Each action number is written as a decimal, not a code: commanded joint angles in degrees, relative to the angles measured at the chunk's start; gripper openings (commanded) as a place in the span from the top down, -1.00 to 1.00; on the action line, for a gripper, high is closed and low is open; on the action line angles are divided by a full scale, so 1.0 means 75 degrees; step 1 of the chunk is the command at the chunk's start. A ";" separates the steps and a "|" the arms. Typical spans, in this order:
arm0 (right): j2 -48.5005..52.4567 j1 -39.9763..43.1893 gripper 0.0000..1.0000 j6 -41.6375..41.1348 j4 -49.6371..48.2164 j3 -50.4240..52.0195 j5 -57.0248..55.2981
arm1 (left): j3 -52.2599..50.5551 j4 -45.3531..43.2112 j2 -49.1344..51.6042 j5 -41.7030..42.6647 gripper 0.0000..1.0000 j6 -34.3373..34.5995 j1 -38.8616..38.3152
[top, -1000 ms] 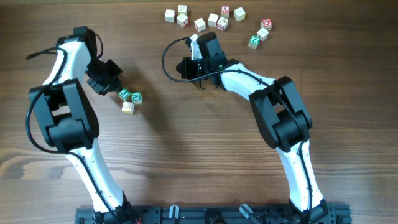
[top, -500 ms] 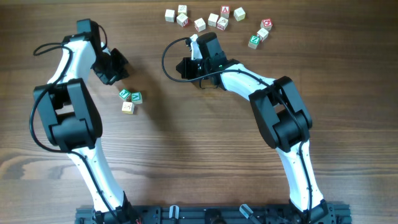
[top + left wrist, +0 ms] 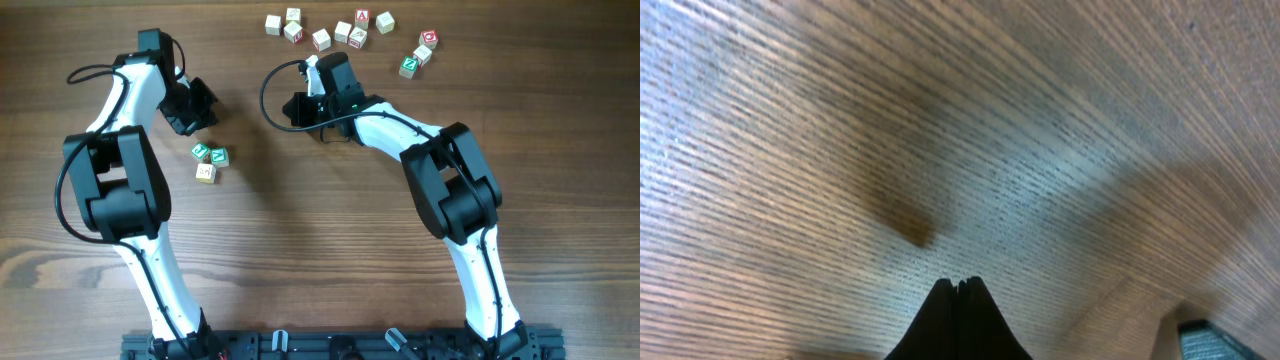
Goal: Form a circle
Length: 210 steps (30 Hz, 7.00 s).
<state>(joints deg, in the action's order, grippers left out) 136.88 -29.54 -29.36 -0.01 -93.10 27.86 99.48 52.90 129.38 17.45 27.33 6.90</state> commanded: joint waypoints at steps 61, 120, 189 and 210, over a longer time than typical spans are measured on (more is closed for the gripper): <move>0.0216 -0.1760 0.91 0.1719 -0.0487 0.0017 0.0545 | 0.0038 -0.1714 0.0052 -0.0600 0.87 0.0050 0.1784; 0.0356 -0.0498 0.91 0.0466 -0.0114 0.0017 -0.1058 | 0.0038 0.0962 0.0050 -0.0627 0.92 0.0423 0.1542; 0.0353 -0.0251 0.92 0.0096 0.0073 0.0017 -0.0912 | -0.2221 0.1766 -0.0938 0.0219 0.91 0.1259 0.1416; 0.0353 -0.0251 0.91 0.0096 0.0073 0.0017 -0.0912 | -0.2221 0.1588 -0.0938 0.0245 0.92 0.1425 0.1416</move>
<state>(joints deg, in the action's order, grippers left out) 138.43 -32.25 -28.32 -1.08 -93.91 23.14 83.46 65.80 123.28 19.64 37.04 17.30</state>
